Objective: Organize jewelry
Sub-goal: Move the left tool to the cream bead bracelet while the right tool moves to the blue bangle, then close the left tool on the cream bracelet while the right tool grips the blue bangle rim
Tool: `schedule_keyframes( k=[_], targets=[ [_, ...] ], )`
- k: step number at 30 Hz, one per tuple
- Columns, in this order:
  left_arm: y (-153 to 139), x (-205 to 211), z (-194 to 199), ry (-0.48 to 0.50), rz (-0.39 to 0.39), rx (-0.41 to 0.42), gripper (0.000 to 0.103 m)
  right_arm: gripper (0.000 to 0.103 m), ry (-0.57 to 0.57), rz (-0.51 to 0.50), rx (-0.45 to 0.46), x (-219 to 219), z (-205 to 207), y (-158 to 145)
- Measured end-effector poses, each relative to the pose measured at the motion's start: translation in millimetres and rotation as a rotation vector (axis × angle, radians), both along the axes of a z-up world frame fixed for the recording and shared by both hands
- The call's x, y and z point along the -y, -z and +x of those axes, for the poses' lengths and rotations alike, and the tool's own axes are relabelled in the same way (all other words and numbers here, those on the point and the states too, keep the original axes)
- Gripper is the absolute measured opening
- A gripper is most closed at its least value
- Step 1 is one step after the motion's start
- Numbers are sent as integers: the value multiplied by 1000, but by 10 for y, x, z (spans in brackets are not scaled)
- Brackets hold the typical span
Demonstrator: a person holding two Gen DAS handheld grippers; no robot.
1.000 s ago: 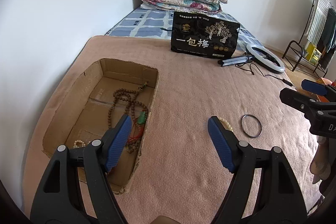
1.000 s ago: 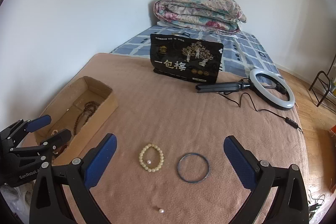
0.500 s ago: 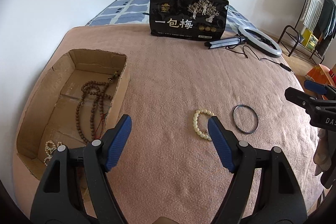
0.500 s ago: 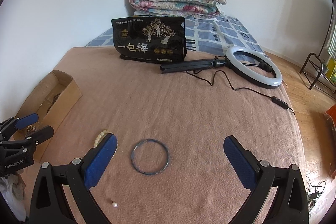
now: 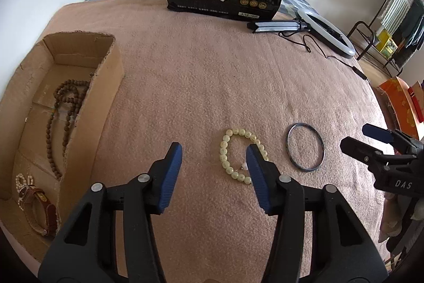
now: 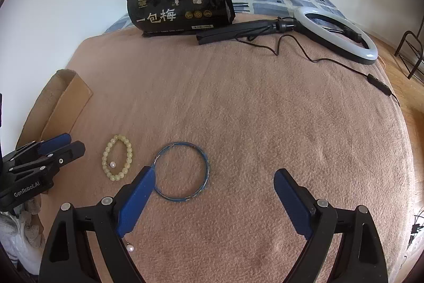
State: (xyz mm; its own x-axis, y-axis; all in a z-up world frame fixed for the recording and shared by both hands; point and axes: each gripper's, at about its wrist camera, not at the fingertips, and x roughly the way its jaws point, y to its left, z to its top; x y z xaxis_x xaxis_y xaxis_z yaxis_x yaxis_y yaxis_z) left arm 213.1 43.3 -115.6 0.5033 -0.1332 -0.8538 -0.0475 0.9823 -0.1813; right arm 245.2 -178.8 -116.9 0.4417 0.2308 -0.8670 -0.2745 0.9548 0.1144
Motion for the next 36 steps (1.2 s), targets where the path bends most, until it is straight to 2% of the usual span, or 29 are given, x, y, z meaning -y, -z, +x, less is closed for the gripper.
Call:
schedule_keyframes(
  k=[2,4,7,9,11,16,28,36],
  targets=[
    [56,-20,52,-7,-29,-17,42,92,-10,-9,6,-22,-14,34],
    [106,-34,98,-7,-57,-34,41,93,-21,6,-2,-48,-24,63],
    [151,-26,152,1,-53,-39,41,94,-42,22,-21,-95,-29,125],
    [186,-11,195,7,-63,-49,32,95,-56,17,-25,-128,-38,165],
    [217,3,225,7,-70,-55,32,96,-69,17,-31,-152,-46,194],
    [303,77,277,17,-33,-68,31,98,-73,31,-26,-154,-59,225],
    [436,118,329,30,34,-78,8,99,-122,-12,-24,-265,-75,349],
    [437,108,325,22,30,-72,7,100,-178,-37,-28,-455,-81,407]
  ],
)
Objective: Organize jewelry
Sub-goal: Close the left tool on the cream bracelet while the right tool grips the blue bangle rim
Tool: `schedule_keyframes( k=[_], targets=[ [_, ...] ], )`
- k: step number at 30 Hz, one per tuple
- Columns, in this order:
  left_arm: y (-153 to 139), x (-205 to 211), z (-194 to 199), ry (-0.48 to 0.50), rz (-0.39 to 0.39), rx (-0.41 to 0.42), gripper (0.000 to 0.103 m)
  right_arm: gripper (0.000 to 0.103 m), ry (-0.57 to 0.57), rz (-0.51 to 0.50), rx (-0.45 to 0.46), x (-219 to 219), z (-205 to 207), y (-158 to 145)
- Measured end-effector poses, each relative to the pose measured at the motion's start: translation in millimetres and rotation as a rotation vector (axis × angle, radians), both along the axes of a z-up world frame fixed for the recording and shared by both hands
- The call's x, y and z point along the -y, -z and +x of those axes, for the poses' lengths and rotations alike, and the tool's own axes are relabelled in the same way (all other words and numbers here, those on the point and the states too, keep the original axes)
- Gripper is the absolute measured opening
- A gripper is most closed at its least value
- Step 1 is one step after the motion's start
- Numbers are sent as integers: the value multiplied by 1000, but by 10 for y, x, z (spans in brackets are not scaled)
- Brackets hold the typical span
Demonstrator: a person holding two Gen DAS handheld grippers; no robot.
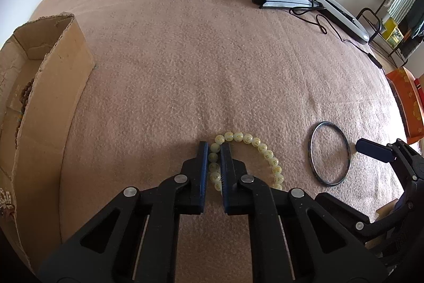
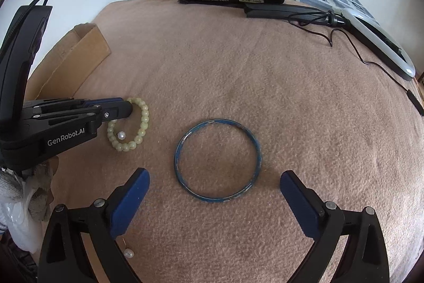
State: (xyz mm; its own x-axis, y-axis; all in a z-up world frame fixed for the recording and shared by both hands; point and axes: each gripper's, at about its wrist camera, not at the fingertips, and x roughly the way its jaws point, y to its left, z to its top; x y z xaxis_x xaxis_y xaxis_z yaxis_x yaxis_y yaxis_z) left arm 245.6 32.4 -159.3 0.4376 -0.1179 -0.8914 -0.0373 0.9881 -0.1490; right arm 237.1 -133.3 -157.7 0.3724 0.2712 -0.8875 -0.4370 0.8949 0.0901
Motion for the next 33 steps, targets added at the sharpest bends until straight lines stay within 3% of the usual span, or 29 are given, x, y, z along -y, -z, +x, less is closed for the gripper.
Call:
schedule_keyframes(
  k=[13,19,33],
  targets=[
    [-27,-36,-4,-4,-41,4,6,99,15,-63,12,-34,107,92],
    [-78,-32,-30,-2,-58,14,5,74,2,-70,16,-24,108,46],
    [-372,41,-142,26,-113,70,5,73,41,-31,20,117,70,-79]
  ],
)
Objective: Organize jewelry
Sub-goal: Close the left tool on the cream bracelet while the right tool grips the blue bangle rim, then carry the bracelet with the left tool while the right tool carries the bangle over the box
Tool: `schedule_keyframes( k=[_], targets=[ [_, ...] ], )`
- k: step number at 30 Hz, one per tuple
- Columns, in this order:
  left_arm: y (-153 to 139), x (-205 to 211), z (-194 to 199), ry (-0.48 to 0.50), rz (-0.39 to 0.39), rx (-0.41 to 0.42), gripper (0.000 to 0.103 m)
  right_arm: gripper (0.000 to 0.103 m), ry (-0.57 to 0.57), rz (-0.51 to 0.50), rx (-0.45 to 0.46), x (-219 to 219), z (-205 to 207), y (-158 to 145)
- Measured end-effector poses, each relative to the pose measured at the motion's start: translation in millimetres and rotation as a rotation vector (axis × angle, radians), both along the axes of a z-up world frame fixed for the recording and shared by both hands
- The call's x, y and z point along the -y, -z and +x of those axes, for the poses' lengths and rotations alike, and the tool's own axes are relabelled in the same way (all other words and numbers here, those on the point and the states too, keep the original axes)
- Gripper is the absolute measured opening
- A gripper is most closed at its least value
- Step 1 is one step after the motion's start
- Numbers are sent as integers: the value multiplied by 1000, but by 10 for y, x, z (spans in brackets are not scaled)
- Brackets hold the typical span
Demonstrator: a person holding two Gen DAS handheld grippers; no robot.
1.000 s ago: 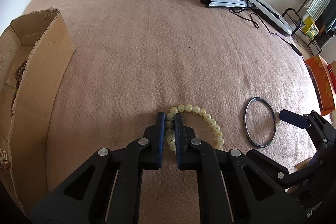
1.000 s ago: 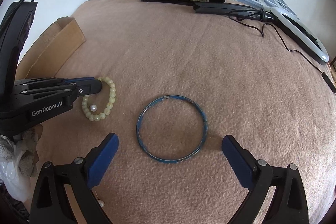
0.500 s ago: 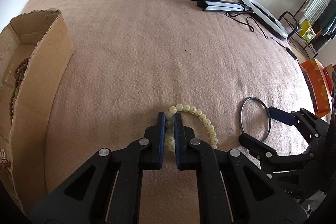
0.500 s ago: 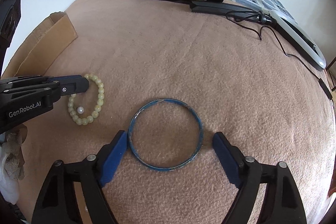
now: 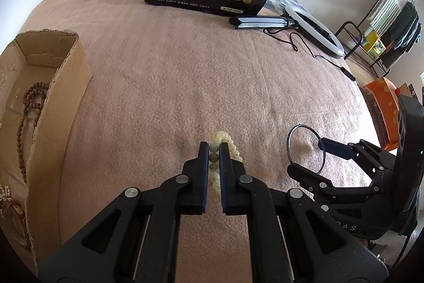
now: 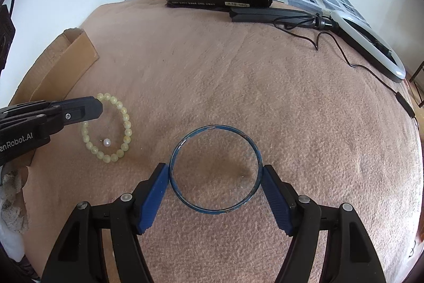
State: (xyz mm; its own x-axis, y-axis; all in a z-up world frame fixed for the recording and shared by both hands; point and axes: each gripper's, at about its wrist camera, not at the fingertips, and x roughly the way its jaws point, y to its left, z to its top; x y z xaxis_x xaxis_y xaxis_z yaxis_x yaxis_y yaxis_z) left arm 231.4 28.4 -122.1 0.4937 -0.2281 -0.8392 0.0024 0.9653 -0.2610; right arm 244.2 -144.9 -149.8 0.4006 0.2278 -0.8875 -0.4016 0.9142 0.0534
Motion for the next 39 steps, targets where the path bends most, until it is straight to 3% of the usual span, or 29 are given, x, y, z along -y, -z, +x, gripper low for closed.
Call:
schedule_keyframes(
  k=[20,39],
  targets=[
    [-601,-144,-364,6,-14,129,5,73,6,76,84,-60,-233,-482],
    [-975,-1037,-835,-132,-6,218,5,73,-102,102,156,-675,-524,-822]
  ],
)
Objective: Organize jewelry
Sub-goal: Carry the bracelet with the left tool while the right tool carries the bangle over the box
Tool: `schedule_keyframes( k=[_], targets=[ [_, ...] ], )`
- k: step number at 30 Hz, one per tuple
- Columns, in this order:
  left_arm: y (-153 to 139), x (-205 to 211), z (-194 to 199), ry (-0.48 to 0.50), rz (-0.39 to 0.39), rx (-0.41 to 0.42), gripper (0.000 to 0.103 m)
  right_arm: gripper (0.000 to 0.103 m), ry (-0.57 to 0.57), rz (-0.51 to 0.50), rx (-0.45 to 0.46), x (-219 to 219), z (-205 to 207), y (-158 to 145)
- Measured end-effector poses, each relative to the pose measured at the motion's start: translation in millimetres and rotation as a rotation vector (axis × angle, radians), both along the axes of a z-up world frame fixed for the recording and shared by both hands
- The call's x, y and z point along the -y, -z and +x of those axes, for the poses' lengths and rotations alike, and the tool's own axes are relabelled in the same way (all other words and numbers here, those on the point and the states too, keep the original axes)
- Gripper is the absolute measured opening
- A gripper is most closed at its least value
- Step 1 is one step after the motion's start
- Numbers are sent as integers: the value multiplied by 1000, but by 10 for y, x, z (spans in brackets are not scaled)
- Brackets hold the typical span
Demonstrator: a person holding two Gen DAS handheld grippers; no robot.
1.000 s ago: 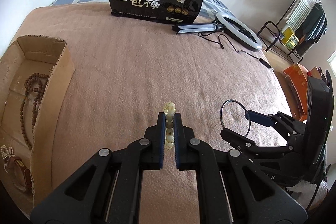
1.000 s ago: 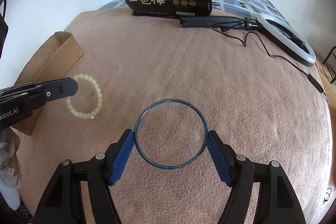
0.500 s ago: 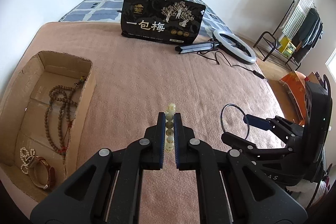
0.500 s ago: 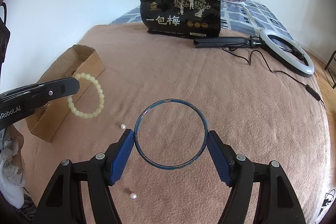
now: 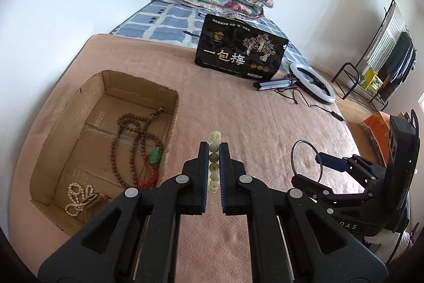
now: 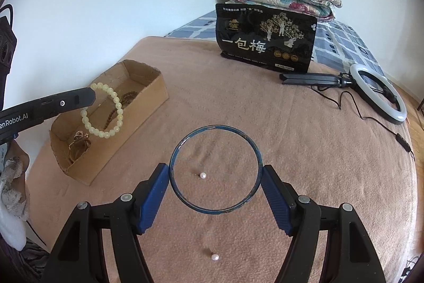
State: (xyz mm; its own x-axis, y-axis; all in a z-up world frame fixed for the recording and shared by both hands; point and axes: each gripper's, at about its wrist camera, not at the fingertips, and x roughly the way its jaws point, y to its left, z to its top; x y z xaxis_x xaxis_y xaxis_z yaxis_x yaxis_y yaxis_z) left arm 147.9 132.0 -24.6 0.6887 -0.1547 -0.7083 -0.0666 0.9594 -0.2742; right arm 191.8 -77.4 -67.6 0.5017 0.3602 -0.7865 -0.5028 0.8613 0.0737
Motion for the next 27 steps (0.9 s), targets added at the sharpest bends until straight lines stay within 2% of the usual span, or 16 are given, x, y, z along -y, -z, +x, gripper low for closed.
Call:
schedule_keyframes(
  k=[15,27],
  targets=[
    [-29,-762,-327,-130,3,12,5,73,-109,-8,29,-783,-66,-163],
    [62,-1137,-322,-217,-6,-10,5,73,-159,-22,24,-1285,-25,-121]
  ],
)
